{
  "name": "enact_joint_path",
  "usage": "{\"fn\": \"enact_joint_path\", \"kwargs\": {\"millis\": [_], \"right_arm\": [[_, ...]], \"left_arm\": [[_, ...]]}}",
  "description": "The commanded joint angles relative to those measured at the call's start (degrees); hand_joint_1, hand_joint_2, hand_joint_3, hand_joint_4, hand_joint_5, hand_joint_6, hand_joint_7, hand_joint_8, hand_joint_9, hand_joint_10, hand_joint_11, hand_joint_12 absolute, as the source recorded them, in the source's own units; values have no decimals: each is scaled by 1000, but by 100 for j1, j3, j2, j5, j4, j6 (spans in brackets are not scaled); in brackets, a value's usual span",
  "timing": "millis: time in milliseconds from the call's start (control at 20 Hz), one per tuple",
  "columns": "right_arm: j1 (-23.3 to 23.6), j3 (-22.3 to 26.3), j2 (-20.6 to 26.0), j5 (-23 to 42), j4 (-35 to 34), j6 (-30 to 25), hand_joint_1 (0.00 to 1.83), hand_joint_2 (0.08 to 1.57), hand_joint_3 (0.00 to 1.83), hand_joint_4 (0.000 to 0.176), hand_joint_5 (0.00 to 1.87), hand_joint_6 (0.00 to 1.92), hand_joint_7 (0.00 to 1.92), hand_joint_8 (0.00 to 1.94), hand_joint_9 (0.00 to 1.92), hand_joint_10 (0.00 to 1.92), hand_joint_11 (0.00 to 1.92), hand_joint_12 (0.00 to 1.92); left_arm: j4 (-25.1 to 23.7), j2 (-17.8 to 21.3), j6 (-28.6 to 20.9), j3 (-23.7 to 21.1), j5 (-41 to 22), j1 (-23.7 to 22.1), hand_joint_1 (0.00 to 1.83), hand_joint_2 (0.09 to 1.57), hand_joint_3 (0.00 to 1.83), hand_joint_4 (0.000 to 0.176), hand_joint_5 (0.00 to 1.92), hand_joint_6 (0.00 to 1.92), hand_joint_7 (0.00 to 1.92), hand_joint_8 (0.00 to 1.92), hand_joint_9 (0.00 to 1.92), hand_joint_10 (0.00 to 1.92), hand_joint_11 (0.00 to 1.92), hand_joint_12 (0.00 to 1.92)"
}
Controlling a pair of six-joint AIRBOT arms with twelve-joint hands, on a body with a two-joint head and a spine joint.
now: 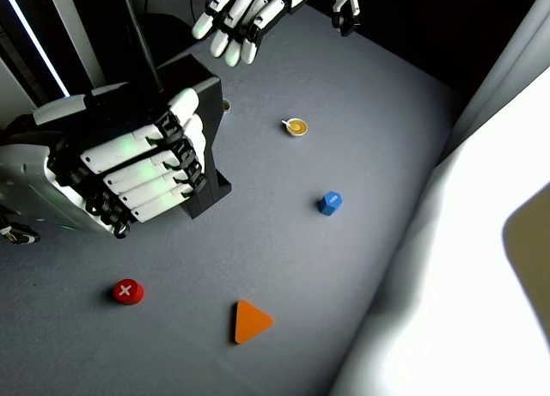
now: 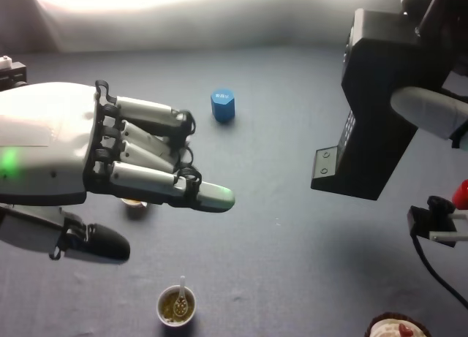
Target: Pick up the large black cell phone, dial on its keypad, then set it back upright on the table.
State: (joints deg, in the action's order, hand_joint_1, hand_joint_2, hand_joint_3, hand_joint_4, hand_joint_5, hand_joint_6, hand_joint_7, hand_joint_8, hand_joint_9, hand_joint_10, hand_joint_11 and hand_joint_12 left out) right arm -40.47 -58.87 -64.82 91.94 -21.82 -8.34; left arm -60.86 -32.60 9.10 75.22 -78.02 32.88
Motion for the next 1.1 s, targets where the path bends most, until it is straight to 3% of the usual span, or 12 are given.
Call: {"fn": "enact_joint_path", "kwargs": {"millis": [0,50,100,150,200,350,400,450,550,700,950,1050], "right_arm": [[82,26,67,765,192,-133,1486,1131,1,0,911,844,809,1136,879,1234,880,1574],[113,43,67,765,205,-133,1484,1139,0,0,926,836,763,1190,844,1274,880,1567],[147,63,70,764,218,-133,1485,1136,0,0,953,812,756,1188,842,1271,888,1548],[186,87,73,762,222,-132,1475,1197,5,0,804,1024,610,1341,709,1416,773,1626],[229,115,76,755,224,-129,1470,1225,0,0,766,1116,544,1398,645,1480,728,1656],[308,178,79,742,238,-118,1483,1157,0,0,923,919,692,1241,790,1333,846,1550],[320,193,83,742,254,-117,1481,1163,1,0,911,953,656,1274,764,1363,855,1520],[332,207,86,742,261,-113,1473,1210,2,0,786,1108,574,1355,675,1452,756,1612],[367,241,94,742,266,-99,1485,1147,0,0,938,925,735,1185,805,1300,851,1538],[401,281,98,738,266,-74,1481,1170,1,0,884,1018,658,1276,761,1363,830,1547],[427,341,101,718,289,-43,1485,1143,0,0,935,953,722,1179,833,1249,869,1513],[454,376,101,704,295,-38,1484,1139,1,0,916,970,736,1166,850,1228,874,1518]], "left_arm": [[476,5,12,-31,-494,-134,1242,1198,3,0,214,13,784,1046,606,1528,315,1717],[476,10,12,-48,-493,-129,1299,1214,5,0,203,6,766,1324,691,1693,415,1822],[476,16,13,-66,-493,-119,1316,1211,1,0,219,7,777,1361,723,1751,474,1860],[476,18,16,-85,-493,-103,1313,1230,7,0,209,3,736,1445,722,1885,499,1909],[476,13,24,-93,-493,-79,1313,1239,9,0,214,4,717,1479,715,1914,517,1919],[476,-34,51,-21,-493,-6,1293,1290,22,0,138,2,627,1638,710,1921,492,1921],[478,-56,64,36,-491,22,1289,1299,25,0,117,7,609,1668,730,1921,446,1921],[485,-79,75,108,-486,40,1367,1225,0,9,109,3,707,1870,758,1921,458,1921],[548,-138,81,309,-464,55,1296,1286,52,12,48,2,607,1692,711,1921,471,1921],[546,-191,186,529,-421,40,1291,1285,58,36,8,1,606,1676,662,1921,528,1921],[576,-273,271,837,-284,75,1297,1262,75,53,7,1,630,1647,706,1921,529,1921],[686,-319,270,898,-276,177,1308,1109,363,46,0,0,664,1639,758,1921,536,1921]]}}
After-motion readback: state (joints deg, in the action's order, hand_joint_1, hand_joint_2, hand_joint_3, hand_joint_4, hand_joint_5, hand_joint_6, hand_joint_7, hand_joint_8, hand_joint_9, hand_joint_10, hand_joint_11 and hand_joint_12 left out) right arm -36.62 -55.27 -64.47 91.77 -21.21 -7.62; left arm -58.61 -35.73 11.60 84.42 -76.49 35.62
